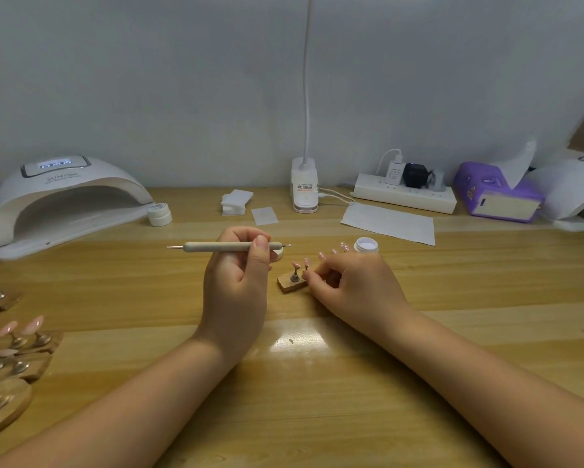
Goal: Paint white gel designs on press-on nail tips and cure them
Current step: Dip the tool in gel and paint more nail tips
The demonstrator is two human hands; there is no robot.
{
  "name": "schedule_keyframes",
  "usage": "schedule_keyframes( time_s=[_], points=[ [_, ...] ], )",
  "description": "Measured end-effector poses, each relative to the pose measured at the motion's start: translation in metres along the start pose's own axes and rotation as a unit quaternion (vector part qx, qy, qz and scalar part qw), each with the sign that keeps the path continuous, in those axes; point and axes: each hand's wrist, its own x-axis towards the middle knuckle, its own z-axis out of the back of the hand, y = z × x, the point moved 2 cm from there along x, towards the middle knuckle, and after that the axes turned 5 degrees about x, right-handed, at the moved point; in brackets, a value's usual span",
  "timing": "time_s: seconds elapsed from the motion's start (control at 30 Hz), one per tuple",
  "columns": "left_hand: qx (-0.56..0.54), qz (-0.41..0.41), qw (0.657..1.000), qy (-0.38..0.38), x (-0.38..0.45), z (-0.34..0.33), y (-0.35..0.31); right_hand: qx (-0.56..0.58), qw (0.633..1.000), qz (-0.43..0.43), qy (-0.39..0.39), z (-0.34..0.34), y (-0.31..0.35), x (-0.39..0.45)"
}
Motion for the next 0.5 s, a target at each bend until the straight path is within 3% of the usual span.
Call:
schedule_keyframes(
  time_s=[0.2, 0.37, 0.5],
  points=[
    [-0.003, 0.003, 1.0, -0.003, 0.002, 0.002, 0.001, -0.049, 0.991, 0.021, -0.121, 0.039, -0.013, 0.008],
    [-0.001, 0.005, 1.0, 0.001, 0.002, 0.003, 0.001, -0.105, 0.974, -0.2, 0.022, 0.046, -0.063, 0.02],
    [0.001, 0.007, 1.0, 0.001, 0.002, 0.002, 0.001, -0.077, 0.964, -0.236, 0.095, 0.036, -0.076, 0.02]
  ],
)
